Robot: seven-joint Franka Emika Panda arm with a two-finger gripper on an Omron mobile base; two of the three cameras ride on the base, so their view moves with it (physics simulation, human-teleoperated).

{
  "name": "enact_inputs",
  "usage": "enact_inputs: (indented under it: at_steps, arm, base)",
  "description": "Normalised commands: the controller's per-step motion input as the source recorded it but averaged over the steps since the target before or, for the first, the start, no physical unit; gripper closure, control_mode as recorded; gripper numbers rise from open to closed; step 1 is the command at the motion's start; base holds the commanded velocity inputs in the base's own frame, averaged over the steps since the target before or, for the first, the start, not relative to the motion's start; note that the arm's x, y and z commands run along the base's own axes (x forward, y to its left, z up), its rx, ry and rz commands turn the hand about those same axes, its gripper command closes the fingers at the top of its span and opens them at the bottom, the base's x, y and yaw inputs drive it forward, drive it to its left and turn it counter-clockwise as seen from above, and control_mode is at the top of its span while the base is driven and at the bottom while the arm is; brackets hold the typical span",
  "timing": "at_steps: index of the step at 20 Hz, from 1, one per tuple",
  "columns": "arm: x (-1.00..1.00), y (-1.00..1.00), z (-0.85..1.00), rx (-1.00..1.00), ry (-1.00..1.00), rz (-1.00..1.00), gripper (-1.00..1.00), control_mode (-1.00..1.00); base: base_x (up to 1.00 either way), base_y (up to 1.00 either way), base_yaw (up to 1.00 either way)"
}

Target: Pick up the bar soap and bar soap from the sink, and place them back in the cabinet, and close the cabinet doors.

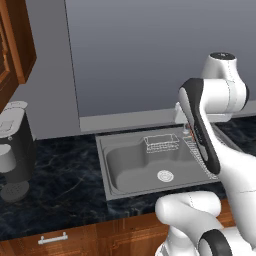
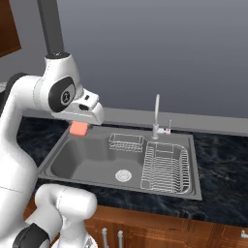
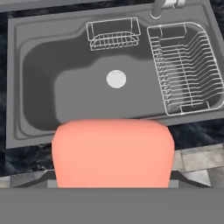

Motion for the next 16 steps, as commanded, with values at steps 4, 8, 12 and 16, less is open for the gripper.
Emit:
enact_inputs:
  at_steps: [4,8,12,16]
  arm:
    - [-0.49,-0.02,0.10,-0.01,-0.03,0.05,1.00,-1.00]
    - [-0.51,0.00,0.10,0.00,-0.01,0.07,1.00,-1.00]
    - [-0.38,0.00,0.11,0.00,0.00,0.04,1.00,-1.00]
    - [-0.37,0.00,0.10,0.00,0.00,0.04,1.00,-1.00]
  base:
    - [0.00,0.00,0.00]
    - [0.00,0.00,0.00]
    - [0.00,0.00,0.00]
    - [0.00,0.00,0.00]
